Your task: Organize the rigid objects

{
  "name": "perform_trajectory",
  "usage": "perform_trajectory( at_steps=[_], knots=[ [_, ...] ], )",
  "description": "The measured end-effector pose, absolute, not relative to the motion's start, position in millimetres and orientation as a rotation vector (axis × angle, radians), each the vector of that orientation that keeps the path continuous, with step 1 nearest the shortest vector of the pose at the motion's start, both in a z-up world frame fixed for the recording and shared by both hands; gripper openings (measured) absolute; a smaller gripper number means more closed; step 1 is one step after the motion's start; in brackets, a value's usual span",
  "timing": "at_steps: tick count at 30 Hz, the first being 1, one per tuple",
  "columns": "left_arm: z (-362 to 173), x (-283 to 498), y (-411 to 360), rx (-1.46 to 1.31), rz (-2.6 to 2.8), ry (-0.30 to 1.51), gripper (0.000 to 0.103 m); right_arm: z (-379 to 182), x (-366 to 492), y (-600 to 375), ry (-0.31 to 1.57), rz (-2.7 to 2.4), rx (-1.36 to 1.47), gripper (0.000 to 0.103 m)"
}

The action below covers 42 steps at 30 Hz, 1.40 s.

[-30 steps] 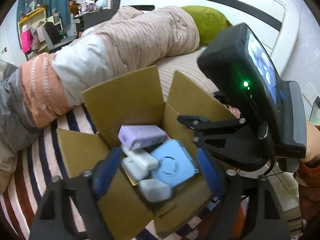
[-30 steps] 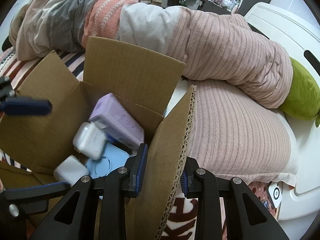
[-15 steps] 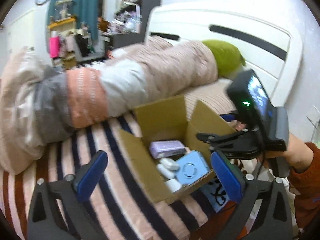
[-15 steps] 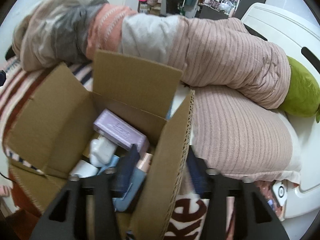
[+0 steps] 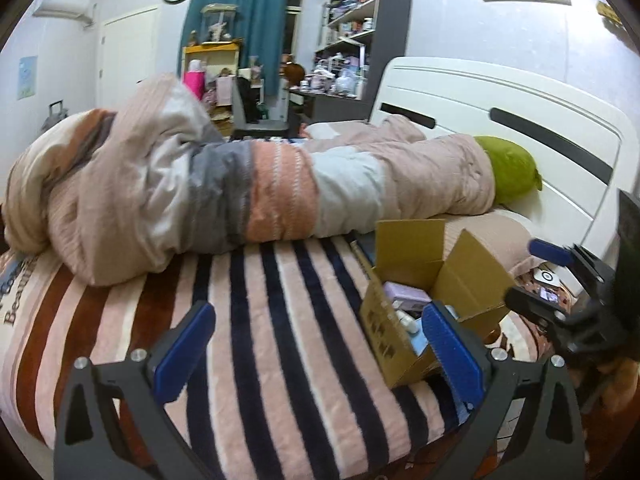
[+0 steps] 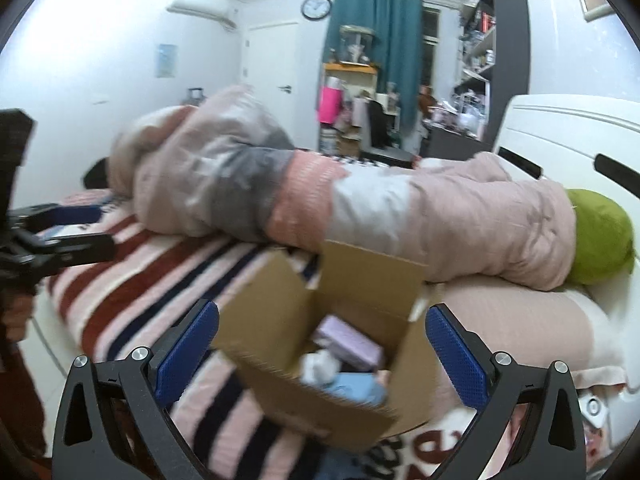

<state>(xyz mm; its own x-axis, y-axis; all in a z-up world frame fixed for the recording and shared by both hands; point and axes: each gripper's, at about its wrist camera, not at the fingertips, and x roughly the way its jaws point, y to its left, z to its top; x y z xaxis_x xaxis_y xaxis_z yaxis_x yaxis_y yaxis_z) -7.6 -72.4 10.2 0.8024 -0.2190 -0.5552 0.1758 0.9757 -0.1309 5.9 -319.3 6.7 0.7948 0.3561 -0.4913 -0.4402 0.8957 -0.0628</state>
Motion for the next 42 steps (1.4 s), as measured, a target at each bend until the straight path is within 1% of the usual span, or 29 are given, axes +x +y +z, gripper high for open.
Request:
perform_trajectory(
  at_steps=[11, 42],
  knots=[
    [-6.0, -15.4, -54.5, -0.091, -0.126, 0.634, 0.102, -5.9, -8.9, -310.9, 0.53, 0.441, -0.102, 0.103],
    [-10.5, -15.0, -58.5, -0.053, -0.07, 0.642, 0.102, -14.1, -6.7, -313.0, 0.557, 0.43, -0.077, 0.103]
  ],
)
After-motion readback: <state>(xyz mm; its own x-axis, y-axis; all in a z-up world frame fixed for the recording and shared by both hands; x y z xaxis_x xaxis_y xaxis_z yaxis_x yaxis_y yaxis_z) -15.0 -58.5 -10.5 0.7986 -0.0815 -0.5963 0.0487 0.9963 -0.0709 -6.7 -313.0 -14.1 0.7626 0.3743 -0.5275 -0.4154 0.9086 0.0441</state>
